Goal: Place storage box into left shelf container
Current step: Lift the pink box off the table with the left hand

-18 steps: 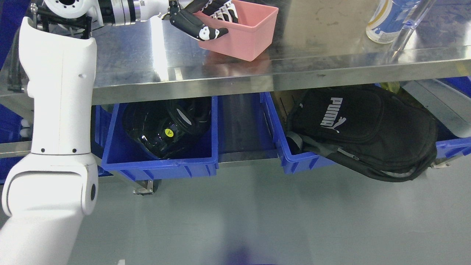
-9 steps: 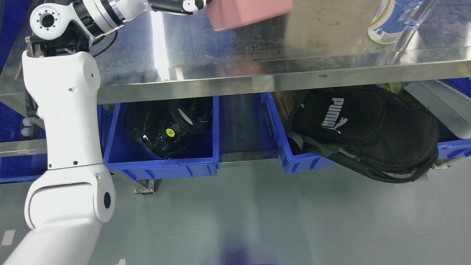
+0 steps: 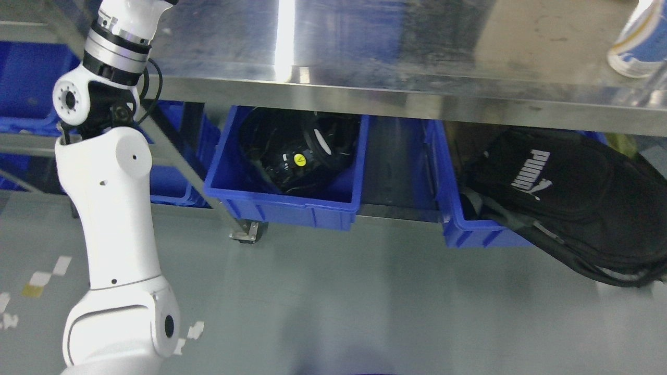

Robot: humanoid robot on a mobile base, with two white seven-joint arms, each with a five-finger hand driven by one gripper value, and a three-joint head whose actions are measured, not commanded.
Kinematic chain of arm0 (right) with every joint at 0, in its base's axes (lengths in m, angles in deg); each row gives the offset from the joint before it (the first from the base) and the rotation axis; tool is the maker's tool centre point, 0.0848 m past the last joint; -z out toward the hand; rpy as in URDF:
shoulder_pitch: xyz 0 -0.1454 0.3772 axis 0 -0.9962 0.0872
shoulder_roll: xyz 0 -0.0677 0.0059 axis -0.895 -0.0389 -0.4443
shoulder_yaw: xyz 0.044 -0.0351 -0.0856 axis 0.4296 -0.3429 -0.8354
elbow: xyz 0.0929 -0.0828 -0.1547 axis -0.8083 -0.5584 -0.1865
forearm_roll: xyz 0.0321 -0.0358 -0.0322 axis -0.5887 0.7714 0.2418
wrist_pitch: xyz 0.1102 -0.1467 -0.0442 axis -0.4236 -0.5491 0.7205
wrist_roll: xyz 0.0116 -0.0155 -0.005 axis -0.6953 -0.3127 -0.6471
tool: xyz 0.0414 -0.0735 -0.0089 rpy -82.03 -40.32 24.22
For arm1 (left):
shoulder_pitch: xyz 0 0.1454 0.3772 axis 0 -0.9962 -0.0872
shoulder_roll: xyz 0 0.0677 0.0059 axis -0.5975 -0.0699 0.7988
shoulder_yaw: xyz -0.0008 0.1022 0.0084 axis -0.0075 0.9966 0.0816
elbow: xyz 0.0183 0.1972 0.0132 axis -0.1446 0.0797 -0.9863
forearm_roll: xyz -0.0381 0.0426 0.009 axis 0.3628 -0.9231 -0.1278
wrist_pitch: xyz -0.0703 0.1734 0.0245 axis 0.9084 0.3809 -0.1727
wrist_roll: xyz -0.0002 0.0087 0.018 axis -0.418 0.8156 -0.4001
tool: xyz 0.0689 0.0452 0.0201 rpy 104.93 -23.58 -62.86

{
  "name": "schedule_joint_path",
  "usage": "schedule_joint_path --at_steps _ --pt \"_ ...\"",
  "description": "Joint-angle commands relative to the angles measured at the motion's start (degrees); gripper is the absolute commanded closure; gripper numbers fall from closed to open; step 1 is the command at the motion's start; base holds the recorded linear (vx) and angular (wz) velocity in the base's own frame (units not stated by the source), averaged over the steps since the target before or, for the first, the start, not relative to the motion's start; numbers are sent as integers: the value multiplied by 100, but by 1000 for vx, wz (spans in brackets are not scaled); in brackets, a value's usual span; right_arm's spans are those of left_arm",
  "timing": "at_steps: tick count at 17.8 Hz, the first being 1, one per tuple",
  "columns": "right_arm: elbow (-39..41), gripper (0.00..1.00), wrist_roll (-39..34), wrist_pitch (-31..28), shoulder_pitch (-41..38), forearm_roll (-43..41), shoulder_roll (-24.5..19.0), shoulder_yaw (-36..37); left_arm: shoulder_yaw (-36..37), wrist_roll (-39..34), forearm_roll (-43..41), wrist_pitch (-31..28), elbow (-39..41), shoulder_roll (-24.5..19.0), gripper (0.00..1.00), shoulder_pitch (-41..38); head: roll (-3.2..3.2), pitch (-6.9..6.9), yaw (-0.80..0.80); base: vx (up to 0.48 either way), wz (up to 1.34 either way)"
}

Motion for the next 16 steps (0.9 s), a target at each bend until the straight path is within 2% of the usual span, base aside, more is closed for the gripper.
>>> schedule_joint_path --at_steps 1,3,7,14,16 --pt "100 0 -23 -5 26 -123 100 0 748 -1388 291 308 1821 0 97 -1009 0 0 0 -91 824" --pt "100 0 -23 -5 26 -123 100 0 906 -1925 291 326 1997 0 97 -1045 0 0 0 -82 892" --pt "100 0 -32 4 26 -123 100 0 1074 -2042 291 650 2024 0 97 -1369 0 1 0 -45 1092" --pt "100 0 -23 -5 26 -123 100 0 1083 -1963 291 2046 1980 0 98 -3424 0 3 0 89 1147" --pt "100 0 -23 -5 26 -123 100 0 1074 -1963 291 2320 1954 0 98 -3725 0 3 0 193 977"
